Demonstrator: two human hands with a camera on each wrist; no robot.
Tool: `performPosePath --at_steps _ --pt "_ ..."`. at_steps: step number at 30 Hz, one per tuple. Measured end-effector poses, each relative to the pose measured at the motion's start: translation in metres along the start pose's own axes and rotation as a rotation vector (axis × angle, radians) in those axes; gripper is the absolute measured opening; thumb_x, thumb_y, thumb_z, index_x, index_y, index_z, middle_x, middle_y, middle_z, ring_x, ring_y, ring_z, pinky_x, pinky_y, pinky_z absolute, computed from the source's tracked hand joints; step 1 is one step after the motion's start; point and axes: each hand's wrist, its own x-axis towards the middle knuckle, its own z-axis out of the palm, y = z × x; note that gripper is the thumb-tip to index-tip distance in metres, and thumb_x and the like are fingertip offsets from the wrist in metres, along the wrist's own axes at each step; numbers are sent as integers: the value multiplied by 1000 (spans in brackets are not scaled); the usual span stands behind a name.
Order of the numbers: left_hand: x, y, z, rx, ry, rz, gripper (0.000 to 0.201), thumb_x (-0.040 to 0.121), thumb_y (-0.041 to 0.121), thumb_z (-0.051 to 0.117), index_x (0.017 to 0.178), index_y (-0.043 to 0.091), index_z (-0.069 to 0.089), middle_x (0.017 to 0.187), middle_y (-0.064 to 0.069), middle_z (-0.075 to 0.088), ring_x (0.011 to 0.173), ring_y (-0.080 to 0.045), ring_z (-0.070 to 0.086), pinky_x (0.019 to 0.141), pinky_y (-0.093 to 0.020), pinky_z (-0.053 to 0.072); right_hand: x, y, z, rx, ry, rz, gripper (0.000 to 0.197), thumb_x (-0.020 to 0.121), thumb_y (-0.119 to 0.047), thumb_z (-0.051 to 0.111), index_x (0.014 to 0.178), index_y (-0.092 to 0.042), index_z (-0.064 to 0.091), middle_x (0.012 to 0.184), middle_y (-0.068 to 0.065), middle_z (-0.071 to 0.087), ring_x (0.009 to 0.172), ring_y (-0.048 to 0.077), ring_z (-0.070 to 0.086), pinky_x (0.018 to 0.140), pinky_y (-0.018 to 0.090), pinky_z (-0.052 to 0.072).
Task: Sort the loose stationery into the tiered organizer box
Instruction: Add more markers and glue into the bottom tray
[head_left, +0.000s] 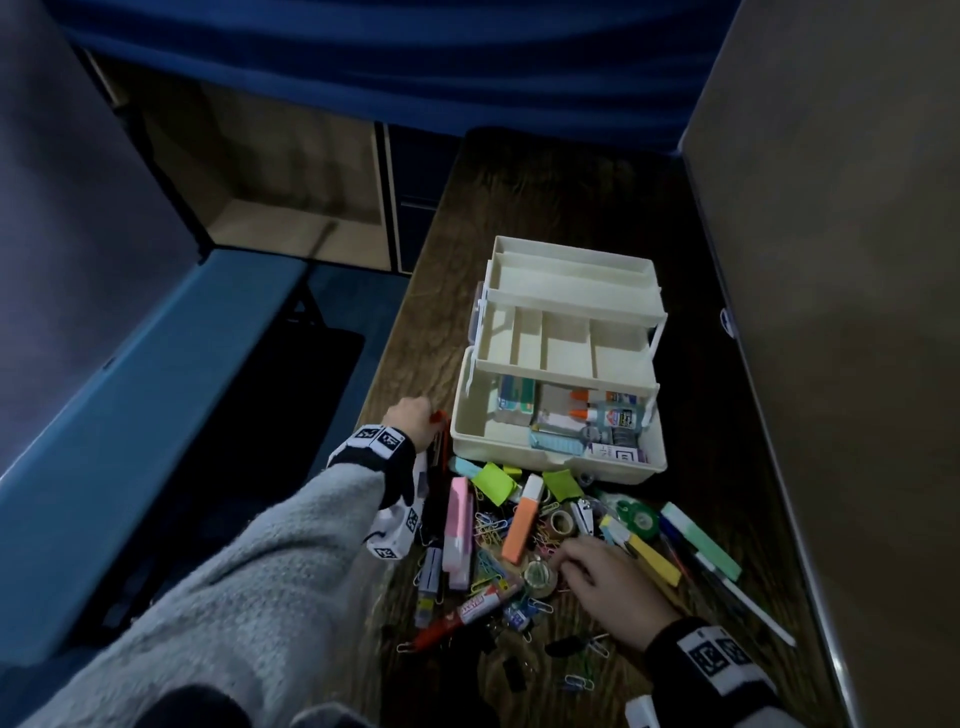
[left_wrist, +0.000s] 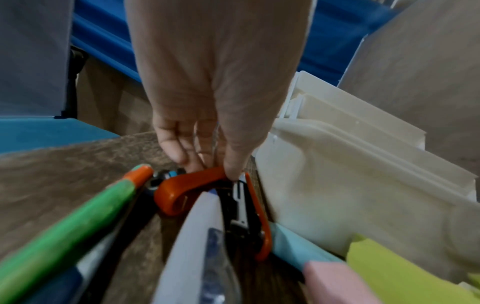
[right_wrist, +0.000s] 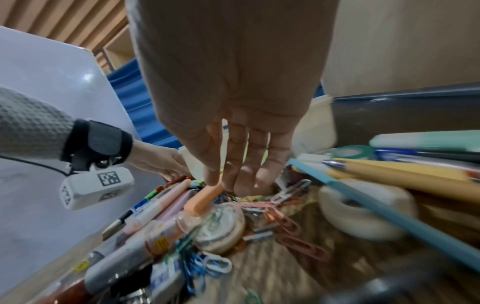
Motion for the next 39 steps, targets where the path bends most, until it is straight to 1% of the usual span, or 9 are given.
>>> performPosePath --at_steps 9,14,17,21,24,28,31,35,39 --pt "2 -3 -6 -8 45 110 26 91 7 41 115 -2 46 120 -24 53 111 -42 53 91 -46 41 34 -24 -8 11 -3 -139 20 100 -24 39 95 -24 58 100 -11 54 90 9 53 82 32 47" --pt "-22 -8 -40 -302 325 99 17 92 12 48 105 0 51 106 -19 57 96 -36 57 82 -43 44 48 -46 -25 186 233 -222 19 99 -18 45 107 -24 60 109 -14 56 99 -3 51 86 22 45" --pt "-47 0 -53 -530 303 126 17 95 18 50 110 11 55 103 -6 61 89 -20 59 73 -28 47 66 -71 -45 373 374 -211 25 99 -19 46 120 -27 56 106 -18 55 95 -3 54 84 22 51" --pt "-72 22 -41 -531 264 184 14 94 19 49 109 16 49 102 0 55 89 -14 54 78 -26 42 82 -96 -52 412 263 -239 41 98 -31 45 138 -34 40 118 -21 42 105 -4 51 84 15 46" --pt "-79 32 -28 -549 312 165 15 93 21 50 107 16 48 99 0 53 90 -15 52 76 -24 37 86 -99 -42 379 227 -271 41 95 -24 53 134 -30 48 119 -15 45 103 -1 54 90 19 49" --pt "-80 42 -23 -742 324 97 11 86 25 64 94 21 57 93 5 57 86 -10 60 73 -17 49 90 -90 -36 380 283 -152 35 94 -8 54 128 -17 58 121 -3 57 99 5 57 86 8 46" --pt "-80 50 -25 -829 303 83 12 83 25 70 91 23 61 97 3 64 88 -10 63 69 -13 51 98 -84 -41 542 226 -29 29 98 -11 48 122 -17 62 120 1 63 98 9 60 89 24 52" --pt "-84 60 -28 -989 229 124 14 91 22 59 104 19 64 107 0 66 95 -13 65 86 -35 56 107 -87 -54 986 88 99 21 100 -28 45 98 -29 66 99 -5 72 87 6 70 76 25 56" --pt "-88 63 -29 -975 142 208 31 100 22 44 128 19 57 121 3 64 108 -5 59 97 -24 47 124 -88 -59 1004 92 175 16 95 -32 55 95 -21 67 95 4 73 86 13 70 72 28 59"
